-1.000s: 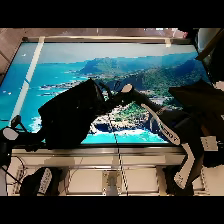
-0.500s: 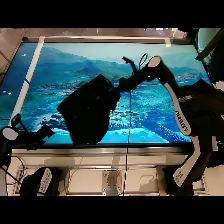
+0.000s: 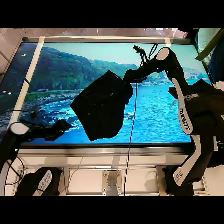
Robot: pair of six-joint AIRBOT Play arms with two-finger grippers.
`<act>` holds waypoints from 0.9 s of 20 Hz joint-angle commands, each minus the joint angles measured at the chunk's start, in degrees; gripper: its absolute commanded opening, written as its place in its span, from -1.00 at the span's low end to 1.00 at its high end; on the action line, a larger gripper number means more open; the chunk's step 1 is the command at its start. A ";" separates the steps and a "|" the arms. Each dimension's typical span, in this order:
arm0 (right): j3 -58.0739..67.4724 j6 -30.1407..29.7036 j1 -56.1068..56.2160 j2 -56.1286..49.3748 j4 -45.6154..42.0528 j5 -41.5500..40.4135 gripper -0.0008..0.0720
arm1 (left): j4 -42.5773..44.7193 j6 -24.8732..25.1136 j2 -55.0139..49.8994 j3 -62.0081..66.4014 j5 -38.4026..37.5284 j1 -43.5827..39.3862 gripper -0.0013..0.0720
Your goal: Fold the clothes and pants, and hang the long-sleeved shirts on hangers.
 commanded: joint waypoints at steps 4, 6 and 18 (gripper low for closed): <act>3.67 3.78 -12.44 7.63 -4.33 14.08 0.46 | -4.57 -14.40 -6.21 -0.46 16.26 -20.35 0.54; 3.61 2.71 -17.31 12.85 -4.68 16.33 0.46 | -4.63 -20.87 -5.22 -2.38 16.74 -22.56 0.54; -1.27 0.72 -23.19 21.70 -0.96 13.94 0.46 | -14.49 -31.91 -5.22 -10.54 40.57 -40.61 0.54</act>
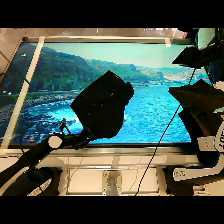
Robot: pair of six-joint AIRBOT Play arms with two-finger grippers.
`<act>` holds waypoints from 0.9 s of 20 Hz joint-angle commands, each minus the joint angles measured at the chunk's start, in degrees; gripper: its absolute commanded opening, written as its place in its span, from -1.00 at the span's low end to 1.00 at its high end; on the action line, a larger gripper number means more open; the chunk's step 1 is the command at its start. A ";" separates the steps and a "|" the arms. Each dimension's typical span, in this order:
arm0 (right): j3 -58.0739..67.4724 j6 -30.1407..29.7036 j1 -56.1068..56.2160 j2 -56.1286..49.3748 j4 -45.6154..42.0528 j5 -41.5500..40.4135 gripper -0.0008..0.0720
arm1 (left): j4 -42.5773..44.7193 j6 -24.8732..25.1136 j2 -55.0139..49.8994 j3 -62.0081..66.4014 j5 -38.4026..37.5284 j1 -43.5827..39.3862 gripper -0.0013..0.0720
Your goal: Fold the clothes and pants, and hang the long-sleeved shirts on hangers.
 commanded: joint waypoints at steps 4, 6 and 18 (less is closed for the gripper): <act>-2.69 -0.26 -0.28 0.37 1.31 0.42 0.46 | -6.93 -4.50 -4.33 -0.46 7.10 -7.39 0.54; -2.69 -0.26 -0.28 0.37 1.29 0.72 0.46 | -6.36 -4.28 -2.67 -0.44 7.10 -8.50 0.53; -2.69 -0.33 -0.28 0.37 1.66 1.55 0.46 | 1.36 -10.56 4.85 -2.14 3.04 -11.76 0.30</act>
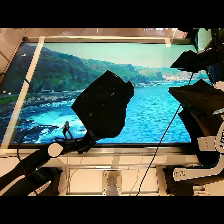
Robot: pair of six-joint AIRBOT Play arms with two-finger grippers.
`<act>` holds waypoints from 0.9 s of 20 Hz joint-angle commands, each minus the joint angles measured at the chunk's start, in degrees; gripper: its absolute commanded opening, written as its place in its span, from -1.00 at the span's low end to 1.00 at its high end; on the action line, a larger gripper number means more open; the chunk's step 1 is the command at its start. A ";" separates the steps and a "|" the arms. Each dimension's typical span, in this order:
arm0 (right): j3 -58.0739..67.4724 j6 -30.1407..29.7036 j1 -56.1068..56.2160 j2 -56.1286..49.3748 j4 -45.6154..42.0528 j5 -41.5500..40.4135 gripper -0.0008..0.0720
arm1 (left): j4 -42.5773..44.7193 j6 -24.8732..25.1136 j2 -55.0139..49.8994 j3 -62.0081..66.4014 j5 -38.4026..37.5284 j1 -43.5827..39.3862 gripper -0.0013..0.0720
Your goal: Fold the clothes and pants, and hang the long-sleeved shirts on hangers.
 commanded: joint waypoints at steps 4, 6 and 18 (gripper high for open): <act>0.00 0.02 -0.02 0.02 0.28 0.50 0.46 | -3.78 -2.78 -8.90 -0.55 12.81 -6.62 0.30; 0.00 0.02 -0.02 0.02 0.28 0.48 0.46 | -3.80 -2.80 -11.67 -0.52 19.45 -7.26 0.30; 0.00 -0.61 -0.02 0.02 0.26 0.66 0.46 | 1.07 -2.38 -8.83 -0.46 33.90 -4.76 -0.86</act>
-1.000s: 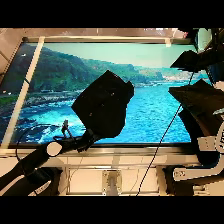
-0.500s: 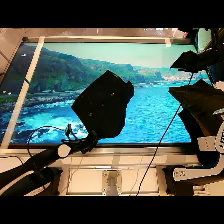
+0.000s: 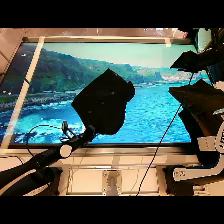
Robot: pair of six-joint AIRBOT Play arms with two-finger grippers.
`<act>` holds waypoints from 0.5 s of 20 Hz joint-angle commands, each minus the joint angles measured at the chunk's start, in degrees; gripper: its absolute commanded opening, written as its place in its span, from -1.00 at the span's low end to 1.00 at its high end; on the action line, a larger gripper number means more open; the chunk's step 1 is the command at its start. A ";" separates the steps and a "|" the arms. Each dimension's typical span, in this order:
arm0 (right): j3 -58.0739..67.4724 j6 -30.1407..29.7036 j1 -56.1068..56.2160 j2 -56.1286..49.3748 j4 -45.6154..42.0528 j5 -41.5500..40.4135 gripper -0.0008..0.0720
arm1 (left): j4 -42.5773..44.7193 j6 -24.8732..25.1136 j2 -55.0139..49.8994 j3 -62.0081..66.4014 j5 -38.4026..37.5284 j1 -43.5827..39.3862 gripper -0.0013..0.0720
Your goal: Fold the clothes and pants, and hang the long-sleeved shirts on hangers.
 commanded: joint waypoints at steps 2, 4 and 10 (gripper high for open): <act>-1.75 -0.55 -0.02 0.02 1.49 -0.31 0.46 | 8.22 2.08 6.34 0.07 2.36 7.15 -0.86; -8.63 -2.10 0.46 0.07 6.36 -0.39 0.46 | 13.18 2.03 11.04 0.07 -0.81 14.05 -0.86; -39.76 -7.54 15.17 0.00 9.40 -30.38 0.46 | 24.30 2.03 22.53 0.07 -21.86 29.77 -0.86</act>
